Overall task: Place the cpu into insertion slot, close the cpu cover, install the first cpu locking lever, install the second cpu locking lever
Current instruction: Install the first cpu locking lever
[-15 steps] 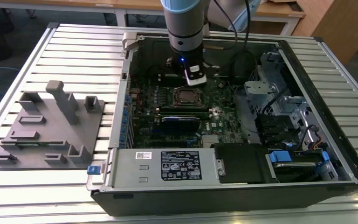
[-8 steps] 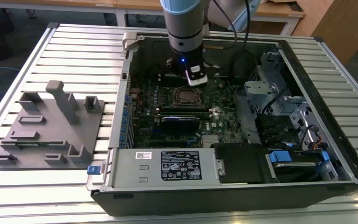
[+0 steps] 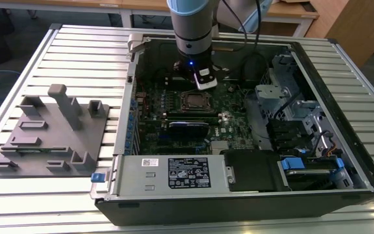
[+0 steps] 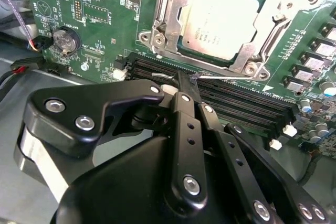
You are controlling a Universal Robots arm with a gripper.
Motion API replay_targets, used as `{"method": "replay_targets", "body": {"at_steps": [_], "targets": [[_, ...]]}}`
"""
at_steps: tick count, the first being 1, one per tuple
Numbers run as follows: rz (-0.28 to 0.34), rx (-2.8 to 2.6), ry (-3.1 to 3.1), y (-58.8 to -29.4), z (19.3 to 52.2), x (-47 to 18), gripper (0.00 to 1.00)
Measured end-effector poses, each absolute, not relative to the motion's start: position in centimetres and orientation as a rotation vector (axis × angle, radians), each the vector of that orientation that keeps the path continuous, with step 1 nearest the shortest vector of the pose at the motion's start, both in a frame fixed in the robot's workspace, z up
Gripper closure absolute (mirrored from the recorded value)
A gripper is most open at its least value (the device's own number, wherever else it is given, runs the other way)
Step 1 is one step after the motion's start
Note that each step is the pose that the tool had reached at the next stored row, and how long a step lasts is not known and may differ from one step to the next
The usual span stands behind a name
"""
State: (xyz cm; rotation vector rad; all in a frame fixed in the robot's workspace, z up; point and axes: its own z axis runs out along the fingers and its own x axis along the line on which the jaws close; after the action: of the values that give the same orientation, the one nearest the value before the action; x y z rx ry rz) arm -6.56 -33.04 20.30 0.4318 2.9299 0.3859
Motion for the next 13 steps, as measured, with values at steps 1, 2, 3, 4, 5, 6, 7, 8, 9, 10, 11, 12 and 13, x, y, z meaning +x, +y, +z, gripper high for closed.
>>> {"method": "replay_targets", "body": {"at_steps": [1,2,3,4,5,6,7,8,9,10,11,12,13], "targets": [[0.385,0.431,2.929,-33.00,20.30,-6.65,0.90],[0.384,0.429,2.927,-32.95,20.30,-6.74,0.90],[0.383,0.427,2.924,-32.92,20.29,-6.83,0.90],[0.381,0.425,2.920,-32.88,20.28,-6.90,0.90],[0.378,0.423,2.915,-32.85,20.25,-6.96,0.90],[0.376,0.420,2.910,-32.83,20.23,-6.99,0.90],[0.371,0.418,2.905,-32.82,20.21,-7.00,0.90],[0.366,0.415,2.900,-32.82,20.18,-7.01,0.90],[0.362,0.413,2.897,-32.82,20.16,-7.02,0.90],[0.361,0.412,2.895,-32.82,20.16,-7.02,0.90],[0.361,0.412,2.895,-32.82,20.16,-7.02,0.90],[0.361,0.412,2.895,-32.82,20.15,-7.02,0.90],[0.361,0.412,2.895,-32.82,20.15,-7.02,0.90]]}}
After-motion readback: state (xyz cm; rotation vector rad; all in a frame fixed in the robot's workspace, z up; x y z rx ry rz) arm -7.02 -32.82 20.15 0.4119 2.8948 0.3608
